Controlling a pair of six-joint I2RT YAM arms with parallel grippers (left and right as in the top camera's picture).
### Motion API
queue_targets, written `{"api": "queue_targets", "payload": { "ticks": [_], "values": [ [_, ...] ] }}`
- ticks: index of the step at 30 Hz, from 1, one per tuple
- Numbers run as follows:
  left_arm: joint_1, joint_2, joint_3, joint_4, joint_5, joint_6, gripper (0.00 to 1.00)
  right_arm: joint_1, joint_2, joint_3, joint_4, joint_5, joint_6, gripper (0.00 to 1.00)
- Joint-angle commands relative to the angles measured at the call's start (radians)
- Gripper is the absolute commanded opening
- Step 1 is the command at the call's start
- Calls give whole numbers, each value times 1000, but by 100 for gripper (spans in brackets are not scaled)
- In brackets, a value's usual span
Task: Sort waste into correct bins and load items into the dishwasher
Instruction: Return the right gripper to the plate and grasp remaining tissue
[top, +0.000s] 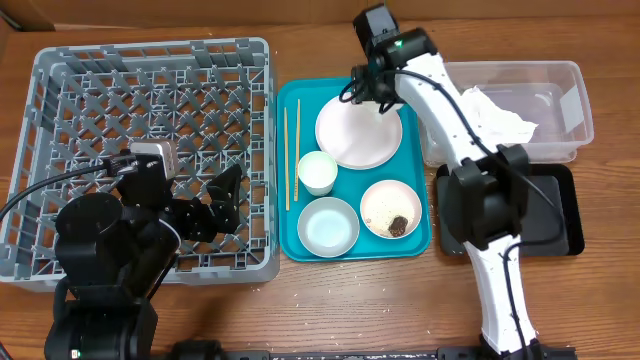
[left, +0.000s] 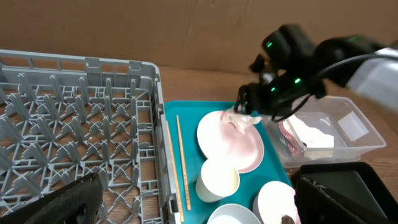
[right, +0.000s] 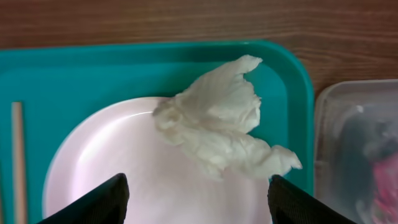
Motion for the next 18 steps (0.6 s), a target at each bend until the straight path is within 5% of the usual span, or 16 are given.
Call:
{"api": "queue_targets", "payload": {
  "ticks": [1,18],
  "values": [
    [10,-1,21,1,14,-14,100,-2,36,18,31,26,-24,73],
    [10,-1,21,1,14,-14,100,-2,136,-2,95,-13,-16,62]
  ]
}}
